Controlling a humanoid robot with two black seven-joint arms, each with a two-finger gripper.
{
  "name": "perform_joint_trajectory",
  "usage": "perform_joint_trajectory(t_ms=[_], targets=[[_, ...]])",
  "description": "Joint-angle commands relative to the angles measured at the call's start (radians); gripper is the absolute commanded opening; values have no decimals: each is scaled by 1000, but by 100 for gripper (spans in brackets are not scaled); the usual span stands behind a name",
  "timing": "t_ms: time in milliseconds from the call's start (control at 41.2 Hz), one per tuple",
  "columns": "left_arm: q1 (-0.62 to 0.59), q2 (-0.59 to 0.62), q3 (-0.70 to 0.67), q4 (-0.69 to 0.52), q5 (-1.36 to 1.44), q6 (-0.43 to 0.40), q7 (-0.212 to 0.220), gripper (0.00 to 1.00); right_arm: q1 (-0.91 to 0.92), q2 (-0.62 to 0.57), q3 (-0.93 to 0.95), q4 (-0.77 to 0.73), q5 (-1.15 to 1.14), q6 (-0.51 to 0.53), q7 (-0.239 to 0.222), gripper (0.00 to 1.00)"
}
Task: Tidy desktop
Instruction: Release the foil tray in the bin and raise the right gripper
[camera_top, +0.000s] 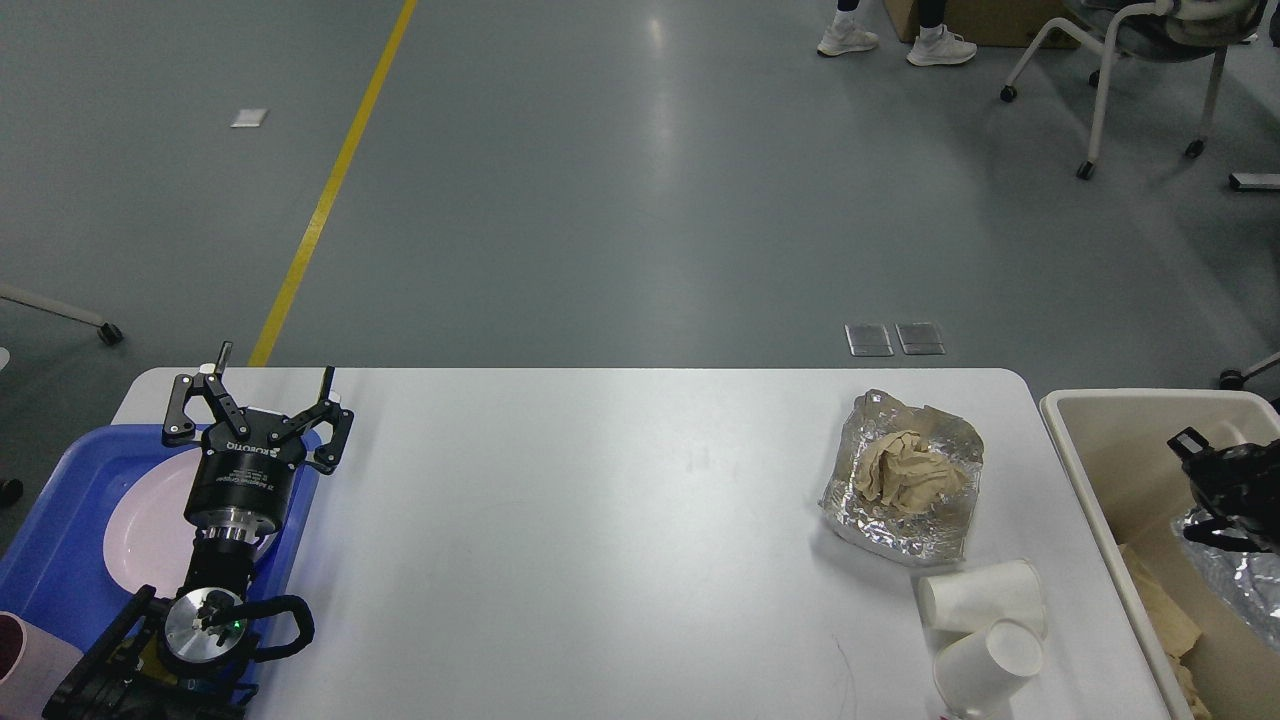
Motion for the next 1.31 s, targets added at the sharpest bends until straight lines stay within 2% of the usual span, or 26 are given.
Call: perform_joint_trajectory(t_ms=[0, 582, 630, 727, 752, 776, 824, 1164, 1212, 1285], targets=[[0, 0, 0, 0, 0, 0, 0, 96, -48, 38, 4, -22, 0, -59, 0, 0], [0, 0, 0, 0, 0, 0, 0, 96, -107, 107, 2, -23, 0, -137, 2, 0], [0, 0, 0, 0, 0, 0, 0, 96, -107, 107, -3, -23, 0, -158, 2, 24], [0, 0, 0, 0, 0, 0, 0, 96, -109, 109, -4, -22, 0, -233, 2, 84], [0, 0, 0, 0, 0, 0, 0, 96, -109, 109, -4, -22, 0, -258, 2, 94], [0, 0, 0, 0, 0, 0, 0, 96, -111, 109, -4, -20, 0, -281, 2, 99], [0, 0, 0, 0, 0, 0, 0, 96, -114, 114, -4, -15, 0, -313, 2, 100], [0, 0, 0, 0, 0, 0, 0, 96, -89, 101, -6, 8, -4, -299, 2, 100], [0, 0, 0, 0, 0, 0, 0, 96, -65, 95, -7, 33, -7, -287, 2, 100], [0, 0, 0, 0, 0, 0, 0, 96, 7, 26, -10, 128, -19, -266, 2, 100]])
